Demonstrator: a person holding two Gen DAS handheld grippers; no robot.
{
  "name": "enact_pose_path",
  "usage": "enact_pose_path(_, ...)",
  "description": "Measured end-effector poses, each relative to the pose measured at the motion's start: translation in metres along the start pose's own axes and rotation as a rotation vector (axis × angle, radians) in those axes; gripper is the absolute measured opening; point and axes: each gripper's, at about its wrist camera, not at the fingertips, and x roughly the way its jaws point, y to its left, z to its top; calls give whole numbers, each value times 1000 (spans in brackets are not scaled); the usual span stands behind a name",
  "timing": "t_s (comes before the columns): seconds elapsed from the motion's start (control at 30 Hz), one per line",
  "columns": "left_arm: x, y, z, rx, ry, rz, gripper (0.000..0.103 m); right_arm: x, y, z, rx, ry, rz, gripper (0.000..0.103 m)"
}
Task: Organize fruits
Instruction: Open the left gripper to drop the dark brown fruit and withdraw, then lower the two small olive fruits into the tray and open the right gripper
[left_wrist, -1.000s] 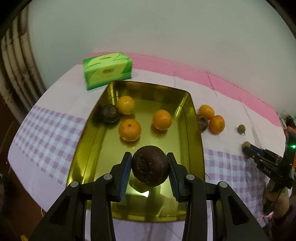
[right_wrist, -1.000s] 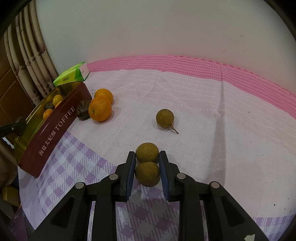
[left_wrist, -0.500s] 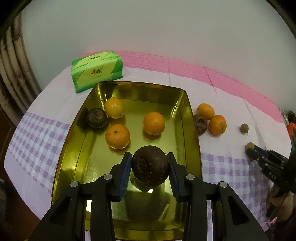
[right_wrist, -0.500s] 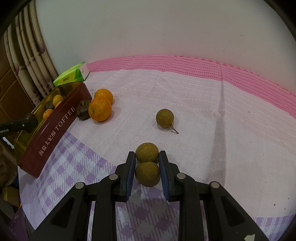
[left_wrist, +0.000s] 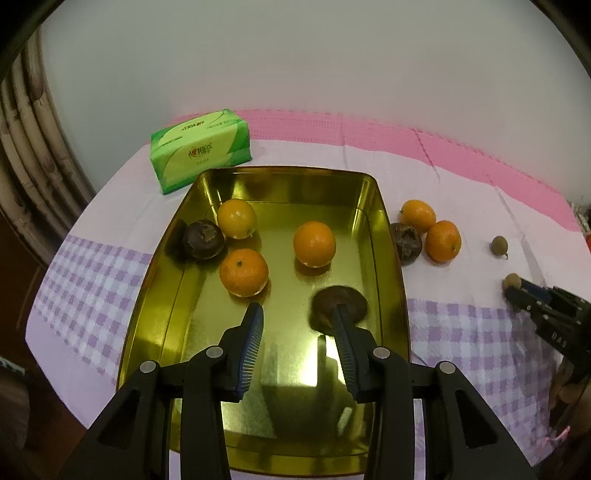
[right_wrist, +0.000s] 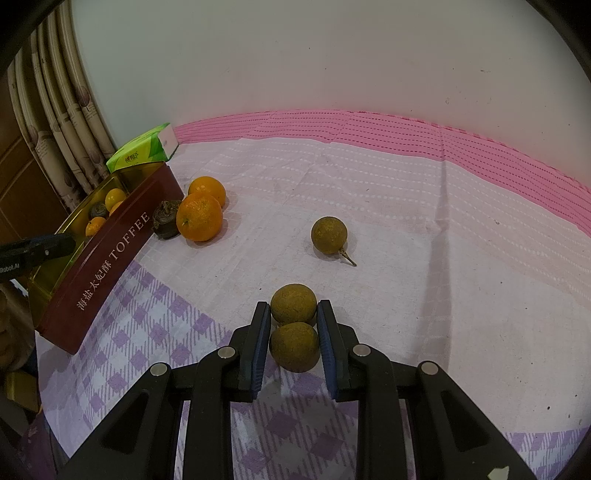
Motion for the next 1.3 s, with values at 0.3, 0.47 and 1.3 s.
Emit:
enact_pose_path(0.3,-22,-5,-5,14,-12,35,43,0,-1,0,-4,1,-5,23)
enact_pose_path(0.47,-49,-7,-8,-4,-36,80,58,0,-2,0,-9,2,-10,24)
enact_pose_path(1.3,-119,44,-59,-295,-102,19,82,-19,11,-17,57,31,-11,23)
